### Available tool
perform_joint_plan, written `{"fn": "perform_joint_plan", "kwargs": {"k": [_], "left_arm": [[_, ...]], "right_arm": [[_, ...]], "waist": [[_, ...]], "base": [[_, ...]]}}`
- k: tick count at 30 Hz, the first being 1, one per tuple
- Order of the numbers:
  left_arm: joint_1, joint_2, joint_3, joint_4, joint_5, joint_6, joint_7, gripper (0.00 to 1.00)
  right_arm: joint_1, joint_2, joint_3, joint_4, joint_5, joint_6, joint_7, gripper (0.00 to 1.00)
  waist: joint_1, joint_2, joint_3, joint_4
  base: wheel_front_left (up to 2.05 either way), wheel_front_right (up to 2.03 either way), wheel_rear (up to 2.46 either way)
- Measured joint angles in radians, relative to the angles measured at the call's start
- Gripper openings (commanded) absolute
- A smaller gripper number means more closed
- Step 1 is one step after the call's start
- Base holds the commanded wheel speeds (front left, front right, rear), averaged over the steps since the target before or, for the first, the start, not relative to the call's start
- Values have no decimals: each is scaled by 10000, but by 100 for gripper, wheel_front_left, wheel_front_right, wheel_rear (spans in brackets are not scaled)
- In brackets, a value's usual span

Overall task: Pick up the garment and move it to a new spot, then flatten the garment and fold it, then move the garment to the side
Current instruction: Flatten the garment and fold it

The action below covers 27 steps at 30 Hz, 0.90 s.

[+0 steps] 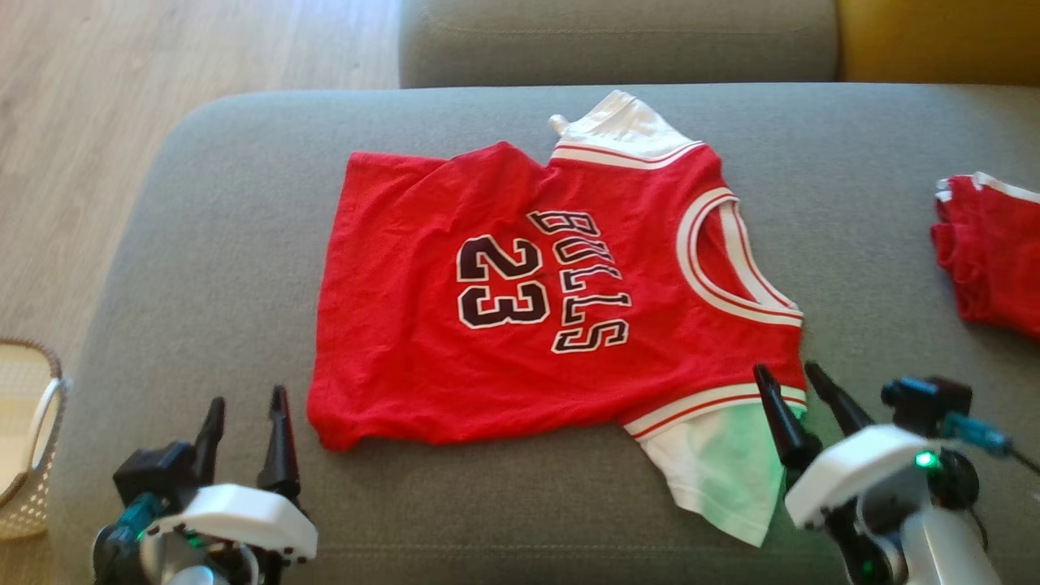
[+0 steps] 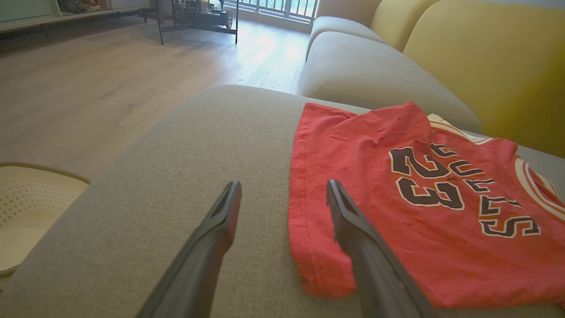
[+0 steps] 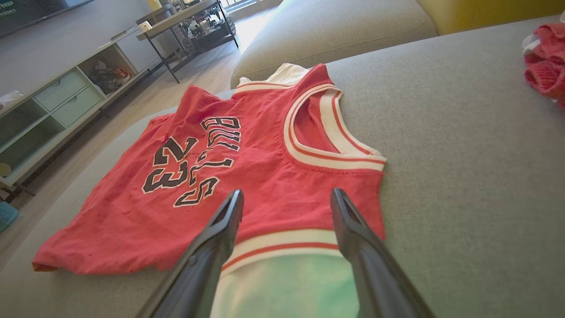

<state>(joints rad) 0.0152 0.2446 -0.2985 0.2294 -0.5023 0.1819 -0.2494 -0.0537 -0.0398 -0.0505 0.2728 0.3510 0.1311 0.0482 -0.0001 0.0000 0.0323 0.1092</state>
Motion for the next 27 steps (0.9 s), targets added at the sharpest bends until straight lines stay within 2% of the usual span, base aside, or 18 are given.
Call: {"fn": "perform_joint_plan", "kwargs": {"k": [9, 16, 27], "left_arm": [[-116, -295, -86, 50, 171, -249, 0, 100], [-563, -445, -125, 205, 355, -456, 0, 100], [-1131, -692, -138, 453, 539, -709, 0, 100]], "right_arm": [[-1684, -13, -930, 1956, -821, 0, -25, 100], [-3205, -29, -1707, 3799, -2592, 0, 2, 100], [-5426, -198, -2382, 5398, -4437, 0, -236, 100]], "waist": [[0, 0, 341, 342], [0, 0, 732, 567], [2, 0, 1505, 905]], "base": [[0, 0, 0], [0, 0, 0], [0, 0, 0]]}}
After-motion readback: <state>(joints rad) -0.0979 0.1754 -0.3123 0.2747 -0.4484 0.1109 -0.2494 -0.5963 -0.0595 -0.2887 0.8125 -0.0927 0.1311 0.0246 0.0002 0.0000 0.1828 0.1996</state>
